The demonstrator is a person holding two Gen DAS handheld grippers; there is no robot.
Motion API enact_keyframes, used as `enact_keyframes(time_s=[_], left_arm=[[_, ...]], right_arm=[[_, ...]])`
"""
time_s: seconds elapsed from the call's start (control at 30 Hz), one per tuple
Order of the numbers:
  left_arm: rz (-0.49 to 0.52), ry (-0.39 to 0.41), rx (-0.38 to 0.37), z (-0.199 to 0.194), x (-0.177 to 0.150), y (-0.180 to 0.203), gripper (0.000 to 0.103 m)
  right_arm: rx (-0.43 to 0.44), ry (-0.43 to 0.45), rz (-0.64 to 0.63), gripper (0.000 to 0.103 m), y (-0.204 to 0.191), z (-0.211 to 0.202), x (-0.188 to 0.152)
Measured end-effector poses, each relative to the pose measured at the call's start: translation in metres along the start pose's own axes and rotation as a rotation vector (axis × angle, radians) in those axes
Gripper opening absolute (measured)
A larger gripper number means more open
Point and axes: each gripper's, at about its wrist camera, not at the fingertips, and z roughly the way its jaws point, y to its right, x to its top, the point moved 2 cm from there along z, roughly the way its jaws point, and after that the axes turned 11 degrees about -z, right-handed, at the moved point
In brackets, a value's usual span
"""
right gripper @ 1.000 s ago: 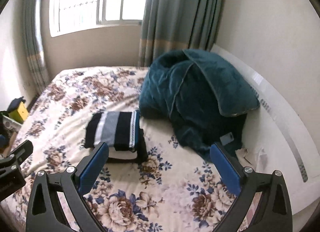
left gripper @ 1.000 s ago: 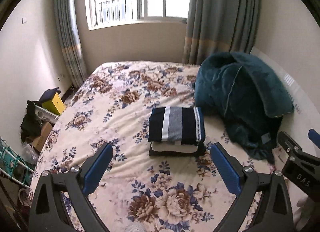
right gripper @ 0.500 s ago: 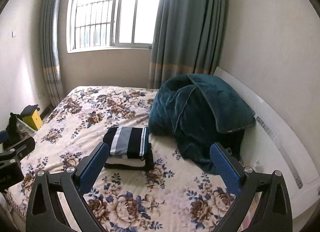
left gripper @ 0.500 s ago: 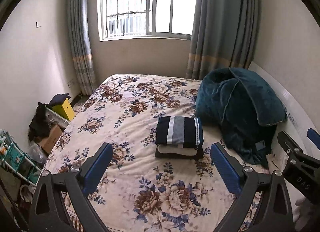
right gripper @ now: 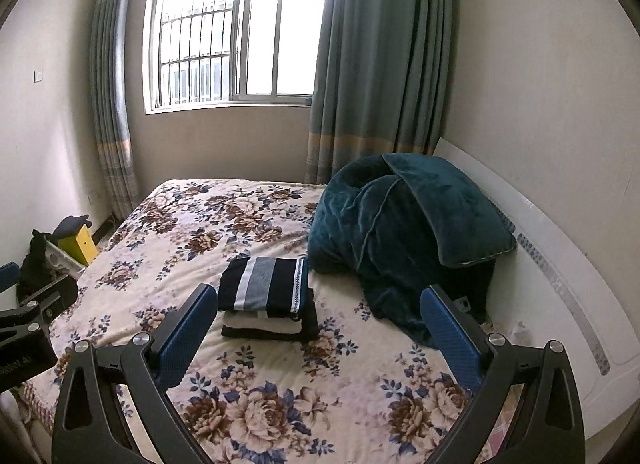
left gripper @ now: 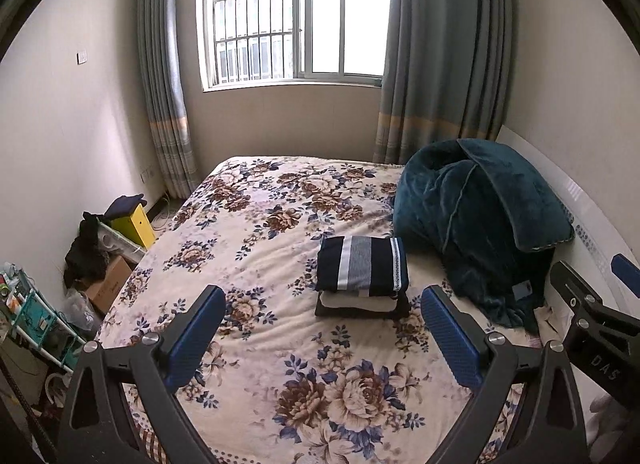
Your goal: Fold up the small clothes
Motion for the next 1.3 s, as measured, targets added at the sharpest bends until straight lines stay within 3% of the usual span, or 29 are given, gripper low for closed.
enact_keyframes(time_s=[1.3], left_arm=[[0.006,0.041,0.035,-0.024,0.001,0.006,0.100]], right_arm=[[0.075,0.015,-0.002,0.103,0.014,0.000,-0.002]])
